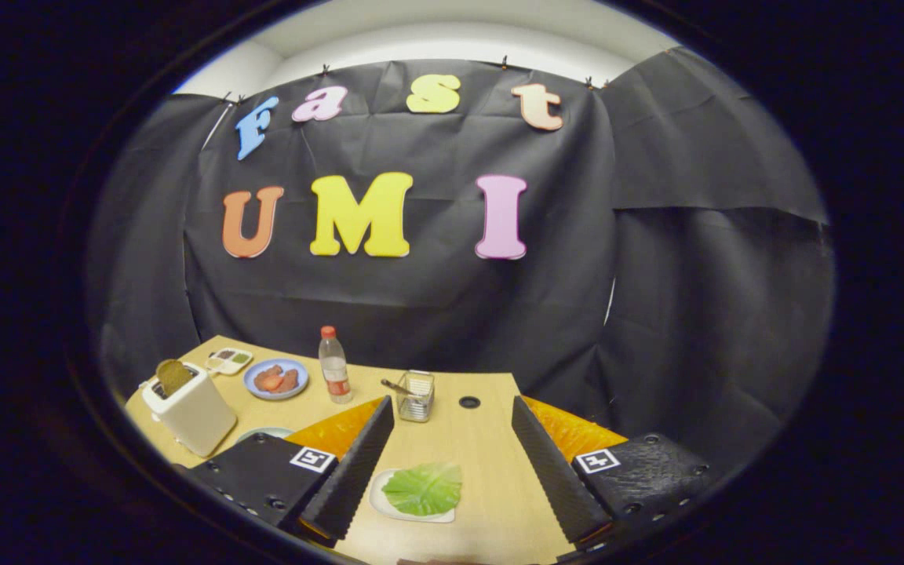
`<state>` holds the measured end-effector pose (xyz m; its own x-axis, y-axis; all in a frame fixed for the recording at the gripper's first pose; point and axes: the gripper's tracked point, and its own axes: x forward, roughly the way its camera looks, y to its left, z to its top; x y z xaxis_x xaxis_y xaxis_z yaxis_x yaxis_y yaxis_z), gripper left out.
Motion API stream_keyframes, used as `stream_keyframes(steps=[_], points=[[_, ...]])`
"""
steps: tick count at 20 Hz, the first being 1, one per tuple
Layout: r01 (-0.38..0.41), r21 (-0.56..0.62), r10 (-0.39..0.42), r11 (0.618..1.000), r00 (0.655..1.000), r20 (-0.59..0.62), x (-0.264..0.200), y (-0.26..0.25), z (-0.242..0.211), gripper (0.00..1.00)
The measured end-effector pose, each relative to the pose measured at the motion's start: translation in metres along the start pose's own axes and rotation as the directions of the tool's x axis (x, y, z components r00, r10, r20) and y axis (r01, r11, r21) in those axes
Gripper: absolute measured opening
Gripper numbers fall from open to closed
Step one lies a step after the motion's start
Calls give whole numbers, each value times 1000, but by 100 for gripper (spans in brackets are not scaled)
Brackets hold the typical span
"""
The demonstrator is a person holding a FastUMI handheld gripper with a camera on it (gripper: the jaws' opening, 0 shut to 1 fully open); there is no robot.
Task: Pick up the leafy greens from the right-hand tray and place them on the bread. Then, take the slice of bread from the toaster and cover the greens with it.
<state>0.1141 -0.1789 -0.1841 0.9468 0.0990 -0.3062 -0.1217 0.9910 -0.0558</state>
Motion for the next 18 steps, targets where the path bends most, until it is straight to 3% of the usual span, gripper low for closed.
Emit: stream_keyframes(steps=[6,9,18], points=[[-81,10,82,997,980,-180,74,-5,-82,95],[-76,27,80,997,963,-257,105,-10,-117,95],[-88,89,121,992,860,-495,150,-3,-203,87]])
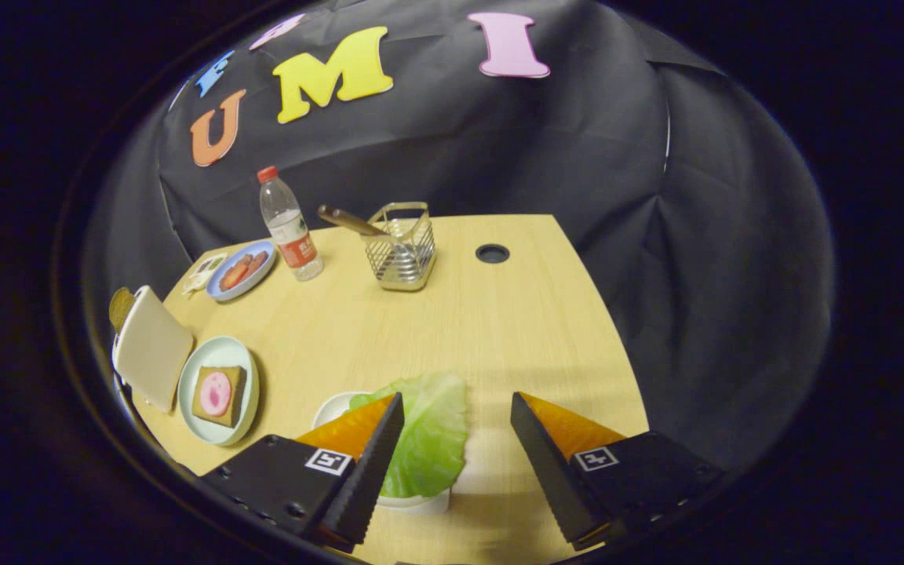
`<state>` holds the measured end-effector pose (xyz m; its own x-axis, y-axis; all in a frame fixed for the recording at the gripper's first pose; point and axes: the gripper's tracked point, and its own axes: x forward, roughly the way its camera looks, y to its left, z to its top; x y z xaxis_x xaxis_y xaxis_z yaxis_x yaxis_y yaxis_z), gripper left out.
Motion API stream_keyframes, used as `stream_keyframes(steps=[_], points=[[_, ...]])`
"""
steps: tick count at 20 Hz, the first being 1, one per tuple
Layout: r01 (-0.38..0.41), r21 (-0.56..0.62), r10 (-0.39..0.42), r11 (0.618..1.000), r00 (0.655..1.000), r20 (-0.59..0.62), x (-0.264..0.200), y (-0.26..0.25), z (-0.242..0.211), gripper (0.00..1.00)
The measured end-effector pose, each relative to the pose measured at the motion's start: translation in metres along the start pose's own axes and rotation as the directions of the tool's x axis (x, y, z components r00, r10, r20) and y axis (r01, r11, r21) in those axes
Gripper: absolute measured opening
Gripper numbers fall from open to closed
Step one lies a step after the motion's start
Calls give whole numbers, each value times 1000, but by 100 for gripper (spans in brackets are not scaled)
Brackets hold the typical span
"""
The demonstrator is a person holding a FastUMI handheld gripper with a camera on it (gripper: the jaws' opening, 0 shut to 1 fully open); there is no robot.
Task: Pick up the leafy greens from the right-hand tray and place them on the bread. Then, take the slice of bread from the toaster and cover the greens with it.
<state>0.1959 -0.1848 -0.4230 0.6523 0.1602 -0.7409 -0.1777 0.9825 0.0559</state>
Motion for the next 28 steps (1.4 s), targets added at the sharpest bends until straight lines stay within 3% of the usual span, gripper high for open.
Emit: stream_keyframes(steps=[7,10,12,17,18,20,23,28], points=[[27,-49,-32,998,994,-105,34,2,-15,83],[19,-71,-30,997,988,-154,41,7,-23,71],[36,-70,-48,997,983,-178,48,4,-26,69],[62,-107,-80,992,981,-174,45,6,-21,44],[63,-111,-81,992,982,-168,42,8,-17,32],[108,-142,-130,984,979,-158,41,1,-15,33],[113,-135,-137,984,974,-181,47,1,-20,3],[114,-124,-133,986,979,-156,27,6,-15,0]])
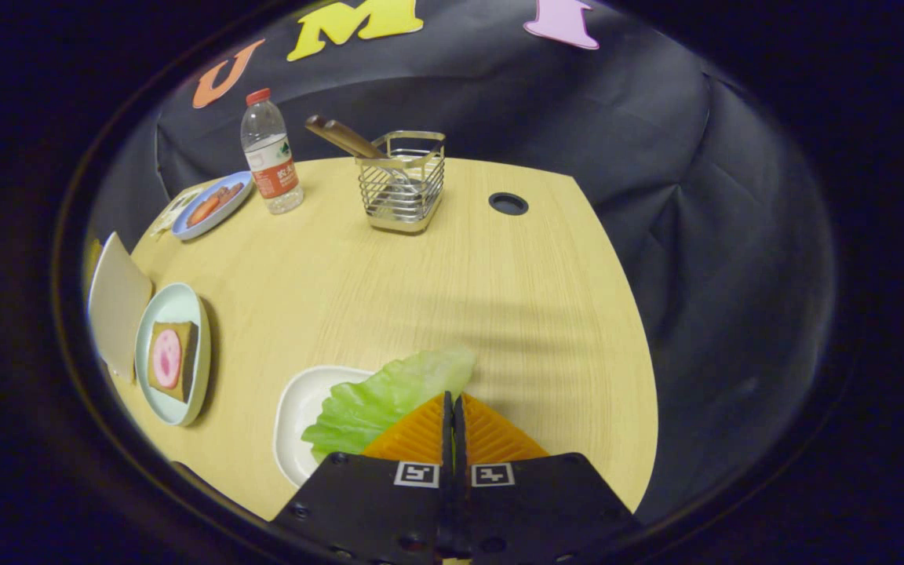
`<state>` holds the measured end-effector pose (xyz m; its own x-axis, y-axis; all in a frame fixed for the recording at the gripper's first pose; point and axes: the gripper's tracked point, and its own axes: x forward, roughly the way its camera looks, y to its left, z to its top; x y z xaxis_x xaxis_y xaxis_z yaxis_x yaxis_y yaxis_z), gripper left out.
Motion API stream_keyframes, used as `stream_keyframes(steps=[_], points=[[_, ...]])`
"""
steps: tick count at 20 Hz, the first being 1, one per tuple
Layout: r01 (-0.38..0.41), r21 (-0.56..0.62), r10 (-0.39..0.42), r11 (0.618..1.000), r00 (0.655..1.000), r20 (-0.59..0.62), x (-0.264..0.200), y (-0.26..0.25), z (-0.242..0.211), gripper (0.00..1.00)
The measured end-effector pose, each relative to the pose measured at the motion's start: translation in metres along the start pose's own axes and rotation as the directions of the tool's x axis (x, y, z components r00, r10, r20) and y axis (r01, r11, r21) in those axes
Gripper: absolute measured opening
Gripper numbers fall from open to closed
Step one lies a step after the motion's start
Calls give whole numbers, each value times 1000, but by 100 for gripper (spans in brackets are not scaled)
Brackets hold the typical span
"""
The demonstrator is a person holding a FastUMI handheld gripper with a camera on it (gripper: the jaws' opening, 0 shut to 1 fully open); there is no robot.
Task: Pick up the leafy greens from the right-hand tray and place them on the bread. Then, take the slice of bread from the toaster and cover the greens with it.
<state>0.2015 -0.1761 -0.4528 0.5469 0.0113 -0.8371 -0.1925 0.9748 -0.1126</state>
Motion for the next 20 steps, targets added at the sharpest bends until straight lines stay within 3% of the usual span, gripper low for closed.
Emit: stream_keyframes(steps=[10,20], points=[[61,85,-69,994,993,97,-82,29,6,0],[91,124,-109,988,983,148,-157,121,16,0]])
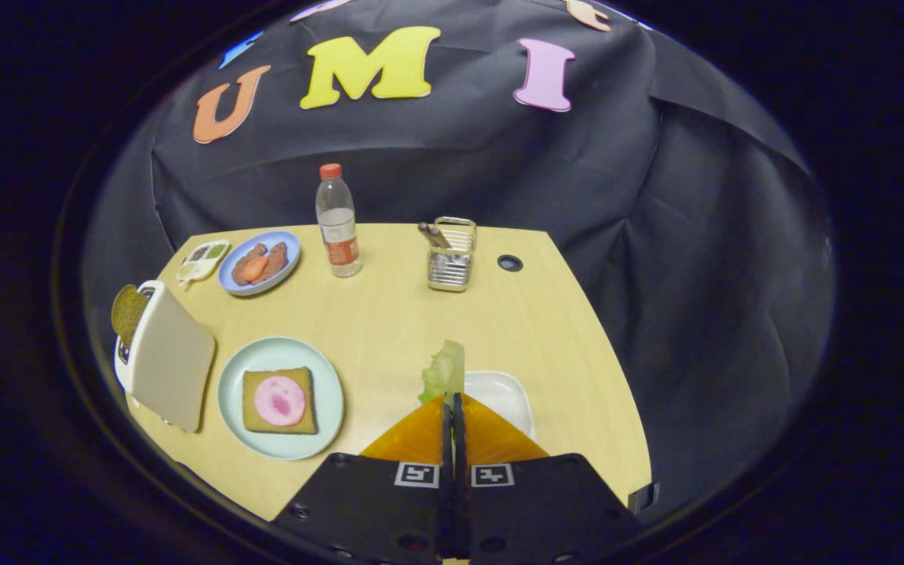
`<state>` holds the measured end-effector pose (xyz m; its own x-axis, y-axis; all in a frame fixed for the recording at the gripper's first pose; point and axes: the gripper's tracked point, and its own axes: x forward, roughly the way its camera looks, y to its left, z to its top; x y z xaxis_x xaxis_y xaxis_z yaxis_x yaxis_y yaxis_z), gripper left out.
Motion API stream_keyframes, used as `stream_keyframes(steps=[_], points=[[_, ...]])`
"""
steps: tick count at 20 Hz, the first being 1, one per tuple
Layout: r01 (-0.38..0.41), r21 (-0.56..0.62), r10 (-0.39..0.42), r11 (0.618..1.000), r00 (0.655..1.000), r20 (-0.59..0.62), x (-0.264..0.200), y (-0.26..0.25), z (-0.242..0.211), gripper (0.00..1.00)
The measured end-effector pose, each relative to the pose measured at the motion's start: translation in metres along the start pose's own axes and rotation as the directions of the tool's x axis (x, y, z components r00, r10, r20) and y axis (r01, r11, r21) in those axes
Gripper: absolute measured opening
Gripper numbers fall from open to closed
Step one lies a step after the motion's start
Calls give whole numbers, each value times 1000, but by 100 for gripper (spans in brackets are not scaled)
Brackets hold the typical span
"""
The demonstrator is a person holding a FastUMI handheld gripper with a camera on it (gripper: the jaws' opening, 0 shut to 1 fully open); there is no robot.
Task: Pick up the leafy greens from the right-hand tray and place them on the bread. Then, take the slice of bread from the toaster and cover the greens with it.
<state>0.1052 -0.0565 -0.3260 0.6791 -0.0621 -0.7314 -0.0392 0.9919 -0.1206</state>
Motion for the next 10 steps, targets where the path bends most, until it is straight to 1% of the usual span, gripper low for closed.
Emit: stream_keyframes(steps=[4,10], points=[[-33,-17,33,999,999,6,-18,59,0,0],[-127,-70,126,989,992,-16,-27,157,-3,0]])
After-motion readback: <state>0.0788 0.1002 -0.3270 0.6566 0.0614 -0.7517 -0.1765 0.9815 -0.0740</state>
